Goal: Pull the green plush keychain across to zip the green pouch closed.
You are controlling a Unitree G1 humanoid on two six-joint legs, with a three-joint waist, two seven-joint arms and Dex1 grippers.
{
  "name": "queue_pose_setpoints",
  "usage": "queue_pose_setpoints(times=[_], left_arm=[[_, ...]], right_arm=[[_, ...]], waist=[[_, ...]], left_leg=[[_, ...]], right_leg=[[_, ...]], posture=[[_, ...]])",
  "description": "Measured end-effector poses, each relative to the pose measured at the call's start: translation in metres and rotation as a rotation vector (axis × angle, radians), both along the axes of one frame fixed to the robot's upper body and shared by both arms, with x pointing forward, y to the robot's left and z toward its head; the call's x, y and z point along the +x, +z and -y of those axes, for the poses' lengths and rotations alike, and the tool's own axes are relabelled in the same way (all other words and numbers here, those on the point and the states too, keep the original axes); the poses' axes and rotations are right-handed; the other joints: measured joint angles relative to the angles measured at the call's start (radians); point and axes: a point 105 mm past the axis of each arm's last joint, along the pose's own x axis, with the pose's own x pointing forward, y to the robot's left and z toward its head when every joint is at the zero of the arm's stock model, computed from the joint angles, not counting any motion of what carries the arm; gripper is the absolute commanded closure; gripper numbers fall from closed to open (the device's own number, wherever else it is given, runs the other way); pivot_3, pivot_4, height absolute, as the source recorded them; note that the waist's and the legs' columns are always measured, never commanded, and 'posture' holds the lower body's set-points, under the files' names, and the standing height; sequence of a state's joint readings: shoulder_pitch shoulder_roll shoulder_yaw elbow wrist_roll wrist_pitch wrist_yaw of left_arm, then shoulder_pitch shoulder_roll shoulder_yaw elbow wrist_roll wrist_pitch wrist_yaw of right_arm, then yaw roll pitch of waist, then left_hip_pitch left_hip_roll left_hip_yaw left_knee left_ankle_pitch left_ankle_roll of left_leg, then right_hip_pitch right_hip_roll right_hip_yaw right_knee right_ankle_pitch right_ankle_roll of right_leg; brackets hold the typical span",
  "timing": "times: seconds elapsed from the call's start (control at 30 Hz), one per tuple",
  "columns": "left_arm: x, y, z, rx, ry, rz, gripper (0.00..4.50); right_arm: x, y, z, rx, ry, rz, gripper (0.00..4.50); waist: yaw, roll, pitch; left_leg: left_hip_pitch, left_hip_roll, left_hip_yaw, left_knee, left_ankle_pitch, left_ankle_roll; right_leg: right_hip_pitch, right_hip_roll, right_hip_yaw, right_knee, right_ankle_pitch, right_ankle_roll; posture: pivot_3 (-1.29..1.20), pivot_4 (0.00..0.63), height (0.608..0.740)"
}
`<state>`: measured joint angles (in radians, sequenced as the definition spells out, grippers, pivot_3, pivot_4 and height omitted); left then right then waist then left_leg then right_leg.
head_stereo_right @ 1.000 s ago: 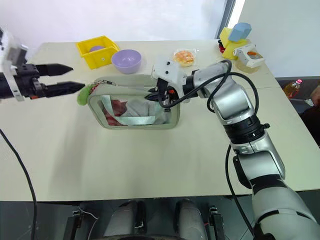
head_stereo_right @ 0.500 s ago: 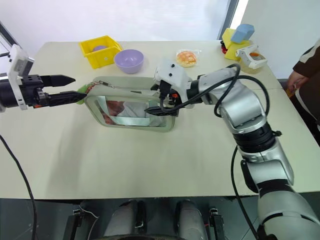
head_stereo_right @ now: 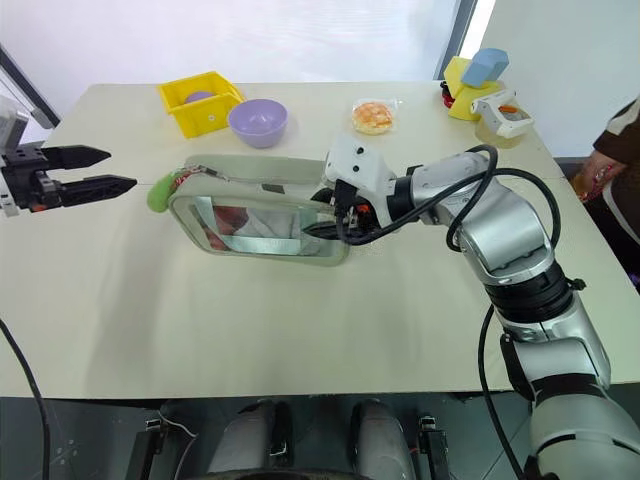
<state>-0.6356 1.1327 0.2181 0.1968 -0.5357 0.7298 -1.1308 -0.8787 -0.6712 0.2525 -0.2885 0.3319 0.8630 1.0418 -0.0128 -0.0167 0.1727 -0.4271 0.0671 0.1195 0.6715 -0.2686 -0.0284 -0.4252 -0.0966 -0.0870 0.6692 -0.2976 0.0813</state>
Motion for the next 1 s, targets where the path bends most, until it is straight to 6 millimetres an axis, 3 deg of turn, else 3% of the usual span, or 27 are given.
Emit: queue_pose_setpoints(times=[0.07, 0.3, 0.57, 0.7, 0.87, 1.0], left_arm=[[0.001, -0.002, 0.000, 0.008, 0.000, -0.001, 0.00], [0.016, -0.030, 0.020, -0.004, -0.029, -0.030, 0.00], [0.013, -0.032, 0.028, 0.044, -0.067, -0.031, 0.00], [0.014, -0.024, 0.020, 0.077, -0.049, -0.012, 0.00], [0.005, 0.011, 0.006, 0.131, -0.029, 0.035, 0.00], [-0.013, 0.010, 0.022, 0.128, -0.121, -0.006, 0.00]], right_arm=[[0.000, -0.002, 0.000, -0.004, 0.006, 0.008, 4.47], [-0.002, -0.004, 0.001, -0.023, 0.032, 0.037, 4.47], [0.003, -0.004, 0.003, -0.026, 0.011, 0.050, 4.47], [0.003, -0.004, 0.003, -0.024, 0.011, 0.053, 4.47], [0.005, -0.004, 0.004, -0.021, 0.007, 0.053, 4.47], [0.008, -0.004, 0.005, -0.018, 0.003, 0.053, 4.47]], waist=[[0.000, 0.000, 0.000], [0.001, -0.002, -0.001], [0.002, -0.002, -0.001], [0.001, -0.002, -0.001], [0.000, -0.002, -0.001], [0.001, -0.002, -0.001]], left_leg=[[0.000, 0.000, 0.000, 0.000, 0.000, 0.000], [0.000, 0.000, 0.000, 0.003, -0.001, 0.001], [0.000, 0.000, 0.000, 0.005, -0.001, 0.002], [0.000, 0.001, -0.001, 0.005, -0.001, 0.002], [0.000, 0.001, 0.000, 0.005, -0.002, 0.002], [0.000, 0.001, -0.001, 0.006, -0.002, 0.003]], right_leg=[[0.000, 0.000, 0.000, 0.000, 0.000, 0.000], [0.001, 0.000, 0.000, 0.001, 0.000, 0.000], [0.002, 0.000, 0.000, 0.002, 0.000, 0.000], [0.001, 0.000, 0.000, 0.002, 0.000, 0.000], [0.001, 0.000, 0.000, 0.001, 0.000, 0.000], [0.002, 0.000, 0.000, 0.002, 0.000, 0.000]], posture=[[0.00, 0.150, 0.739], [0.00, 0.150, 0.739], [0.00, 0.150, 0.739], [0.00, 0.150, 0.739], [0.00, 0.150, 0.739], [0.00, 0.150, 0.739]])
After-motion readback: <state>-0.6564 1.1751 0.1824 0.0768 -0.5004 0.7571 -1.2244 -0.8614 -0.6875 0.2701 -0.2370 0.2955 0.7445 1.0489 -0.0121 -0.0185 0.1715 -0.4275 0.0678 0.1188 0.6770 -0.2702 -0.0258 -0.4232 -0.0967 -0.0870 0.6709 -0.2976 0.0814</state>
